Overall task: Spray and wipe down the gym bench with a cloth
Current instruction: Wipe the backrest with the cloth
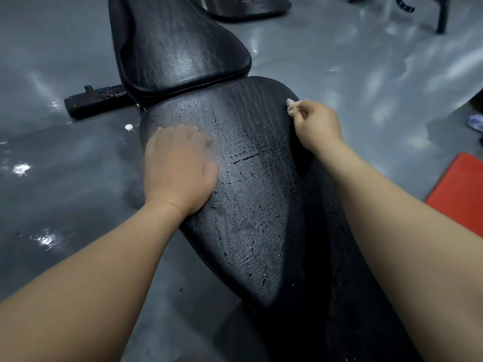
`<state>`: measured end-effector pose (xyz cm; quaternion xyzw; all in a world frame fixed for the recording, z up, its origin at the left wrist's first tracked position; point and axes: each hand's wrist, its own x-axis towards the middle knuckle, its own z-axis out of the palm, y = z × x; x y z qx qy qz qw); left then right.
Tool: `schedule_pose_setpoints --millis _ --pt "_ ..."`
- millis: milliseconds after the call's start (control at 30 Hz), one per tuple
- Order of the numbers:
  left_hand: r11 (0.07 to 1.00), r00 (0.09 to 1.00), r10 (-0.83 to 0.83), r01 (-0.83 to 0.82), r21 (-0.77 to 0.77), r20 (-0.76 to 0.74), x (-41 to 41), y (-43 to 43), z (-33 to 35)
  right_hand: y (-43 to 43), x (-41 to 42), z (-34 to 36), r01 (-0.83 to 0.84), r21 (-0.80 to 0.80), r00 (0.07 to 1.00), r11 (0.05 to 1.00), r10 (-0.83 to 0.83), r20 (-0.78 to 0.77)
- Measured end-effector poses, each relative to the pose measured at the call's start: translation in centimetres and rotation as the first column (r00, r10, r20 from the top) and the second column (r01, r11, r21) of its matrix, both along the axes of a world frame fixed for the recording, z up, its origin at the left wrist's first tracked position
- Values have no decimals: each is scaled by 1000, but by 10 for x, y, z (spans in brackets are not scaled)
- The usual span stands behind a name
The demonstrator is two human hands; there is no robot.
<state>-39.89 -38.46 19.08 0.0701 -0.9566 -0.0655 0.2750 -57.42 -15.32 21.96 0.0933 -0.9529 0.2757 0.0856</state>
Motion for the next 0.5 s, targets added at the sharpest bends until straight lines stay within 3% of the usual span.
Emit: schedule_pose_setpoints --millis 133,300,500 --pt "1000 1000 4 -4 -13 0 0 -1 0 -13 -9 5 -57 87 998 995 59 -20" --pt "1000 1000 9 -9 -9 3 2 0 1 -5 41 -11 -182 204 971 962 209 -115" --pt "1000 1000 -1 1 -4 -9 3 2 1 0 71 -15 -213 358 948 909 282 -151"
